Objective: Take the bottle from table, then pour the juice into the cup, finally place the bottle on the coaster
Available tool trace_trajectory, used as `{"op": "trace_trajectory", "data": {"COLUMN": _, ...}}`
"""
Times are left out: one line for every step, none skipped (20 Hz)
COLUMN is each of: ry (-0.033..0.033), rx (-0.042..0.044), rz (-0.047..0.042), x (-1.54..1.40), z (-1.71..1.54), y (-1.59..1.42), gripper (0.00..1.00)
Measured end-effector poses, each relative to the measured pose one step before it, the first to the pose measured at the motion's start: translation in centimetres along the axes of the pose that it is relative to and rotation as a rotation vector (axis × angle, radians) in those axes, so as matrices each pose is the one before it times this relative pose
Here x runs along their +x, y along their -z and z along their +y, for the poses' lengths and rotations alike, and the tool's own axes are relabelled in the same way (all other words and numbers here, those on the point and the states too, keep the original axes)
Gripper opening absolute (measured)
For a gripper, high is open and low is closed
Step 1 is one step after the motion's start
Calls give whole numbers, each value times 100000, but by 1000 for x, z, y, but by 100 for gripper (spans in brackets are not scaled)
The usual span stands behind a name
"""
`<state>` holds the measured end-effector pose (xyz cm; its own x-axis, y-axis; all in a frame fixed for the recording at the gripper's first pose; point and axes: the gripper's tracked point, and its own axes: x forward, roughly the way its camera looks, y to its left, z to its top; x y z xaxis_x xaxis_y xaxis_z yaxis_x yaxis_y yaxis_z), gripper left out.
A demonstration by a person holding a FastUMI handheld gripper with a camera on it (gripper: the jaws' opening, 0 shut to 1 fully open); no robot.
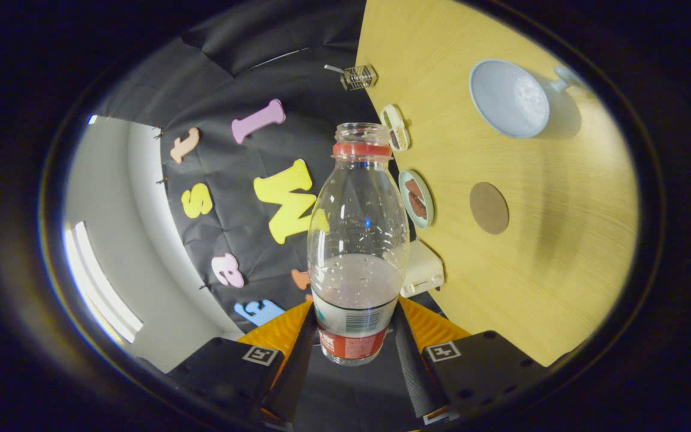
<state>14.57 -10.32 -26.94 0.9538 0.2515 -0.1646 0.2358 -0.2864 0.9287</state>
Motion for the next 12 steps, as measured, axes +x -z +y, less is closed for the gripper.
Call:
{"op": "trace_trajectory", "data": {"ry": 444, "rx": -3765, "rz": 240, "x": 53, "z": -119, "y": 506, "gripper": 74}}
{"op": "trace_trajectory", "data": {"ry": 48, "rx": -5223, "rz": -108, "x": 55, "z": -48, "y": 464, "gripper": 74}}
{"op": "trace_trajectory", "data": {"ry": -680, "rx": -6952, "rz": -288, "x": -14, "z": 238, "y": 400, "gripper": 74}}
{"op": "trace_trajectory", "data": {"ry": 668, "rx": -8151, "rz": 183, "x": 56, "z": 39, "y": 444, "gripper": 74}}
{"op": "trace_trajectory", "data": {"ry": 1873, "rx": -9356, "rz": 354, "x": 8, "z": -248, "y": 464, "gripper": 74}}
{"op": "trace_trajectory", "data": {"ry": 2108, "rx": -10937, "rz": 88, "x": -146, "z": -94, "y": 355, "gripper": 74}}
{"op": "trace_trajectory", "data": {"ry": 2974, "rx": -11679, "rz": -213, "x": -226, "z": -219, "y": 130, "gripper": 75}}
{"op": "trace_trajectory", "data": {"ry": 2888, "rx": -11676, "rz": -275, "x": -301, "z": -139, "y": -15, "gripper": 75}}
{"op": "trace_trajectory", "data": {"ry": 2036, "rx": -11084, "rz": -777, "x": -335, "z": 26, "y": -44, "gripper": 75}}
{"op": "trace_trajectory", "data": {"ry": 3266, "rx": -9874, "rz": -1058, "x": -462, "z": -98, "y": -40, "gripper": 75}}
{"op": "trace_trajectory", "data": {"ry": 3982, "rx": -8938, "rz": -1643, "x": -518, "z": -477, "y": 80, "gripper": 75}}
{"op": "trace_trajectory", "data": {"ry": 2265, "rx": -5811, "rz": -821, "x": -321, "z": -234, "y": 245, "gripper": 75}}
